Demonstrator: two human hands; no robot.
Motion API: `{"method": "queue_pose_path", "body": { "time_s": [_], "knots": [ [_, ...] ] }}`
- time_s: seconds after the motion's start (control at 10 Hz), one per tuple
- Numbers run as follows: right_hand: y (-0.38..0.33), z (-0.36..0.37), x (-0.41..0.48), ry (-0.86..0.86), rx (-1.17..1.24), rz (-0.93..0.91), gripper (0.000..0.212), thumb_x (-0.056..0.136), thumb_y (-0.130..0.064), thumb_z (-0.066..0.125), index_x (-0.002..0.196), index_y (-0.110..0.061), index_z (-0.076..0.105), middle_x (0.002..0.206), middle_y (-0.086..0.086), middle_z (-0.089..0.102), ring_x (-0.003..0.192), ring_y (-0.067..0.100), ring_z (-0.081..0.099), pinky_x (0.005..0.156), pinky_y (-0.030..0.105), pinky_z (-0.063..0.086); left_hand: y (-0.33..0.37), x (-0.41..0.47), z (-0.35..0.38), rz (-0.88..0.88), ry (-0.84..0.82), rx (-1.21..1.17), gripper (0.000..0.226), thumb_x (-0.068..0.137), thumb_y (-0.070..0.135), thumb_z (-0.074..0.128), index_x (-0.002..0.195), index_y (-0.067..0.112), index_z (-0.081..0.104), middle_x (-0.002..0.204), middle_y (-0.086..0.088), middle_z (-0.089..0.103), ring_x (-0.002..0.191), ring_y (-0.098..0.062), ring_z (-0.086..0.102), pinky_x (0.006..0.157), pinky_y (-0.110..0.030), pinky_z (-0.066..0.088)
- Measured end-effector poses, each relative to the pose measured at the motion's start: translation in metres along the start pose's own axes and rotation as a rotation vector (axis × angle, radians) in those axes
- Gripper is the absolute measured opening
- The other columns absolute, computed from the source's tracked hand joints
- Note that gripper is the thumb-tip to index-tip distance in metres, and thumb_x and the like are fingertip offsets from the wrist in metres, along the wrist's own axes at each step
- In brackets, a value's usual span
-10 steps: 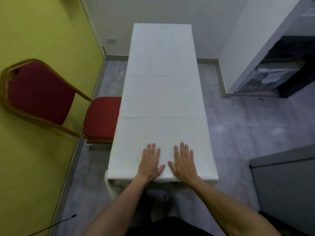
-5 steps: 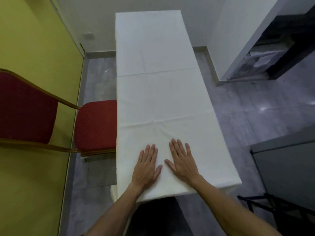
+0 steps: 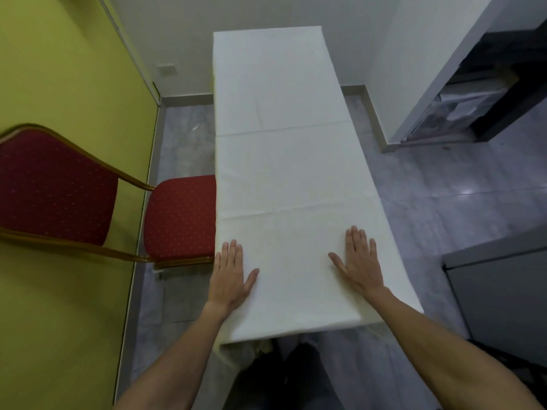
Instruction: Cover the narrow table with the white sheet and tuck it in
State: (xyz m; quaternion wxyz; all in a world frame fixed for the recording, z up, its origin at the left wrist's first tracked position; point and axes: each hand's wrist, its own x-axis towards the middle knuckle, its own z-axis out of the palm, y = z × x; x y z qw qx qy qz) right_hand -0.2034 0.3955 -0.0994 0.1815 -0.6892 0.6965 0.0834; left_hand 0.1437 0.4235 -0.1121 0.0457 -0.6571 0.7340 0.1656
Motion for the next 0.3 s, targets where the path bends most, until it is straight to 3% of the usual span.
{"method": "queue_pose_path", "body": {
  "time_s": [0.1,0.3],
  "knots": [
    [-0.034,-0.028,0.018,-0.008,0.013,-0.067,0.093,0.094,-0.072,0.006,0.158,-0.005,0.005,0.168,0.011,0.002,0.155,0.026,-0.002,0.125,0.047,-0.002,0.005,0.016,-0.033,-0.061,-0.06,-0.005,0.086,0.094,0.066,0.011,0.154,0.005,0.011,0.163,-0.015,0.008,0.15,-0.03,0.001,0.122,-0.046,0.008],
    [-0.1,-0.13,0.066,0.003,0.061,-0.251,0.085,0.098,-0.066,0.017,0.158,-0.006,0.009,0.168,0.01,0.005,0.155,0.027,0.0,0.125,0.048,0.002,0.004,0.06,-0.139,-0.078,-0.03,-0.074,0.081,0.097,0.064,0.022,0.155,0.008,0.015,0.162,-0.014,0.009,0.15,-0.032,0.003,0.121,-0.047,0.009]
  ]
}}
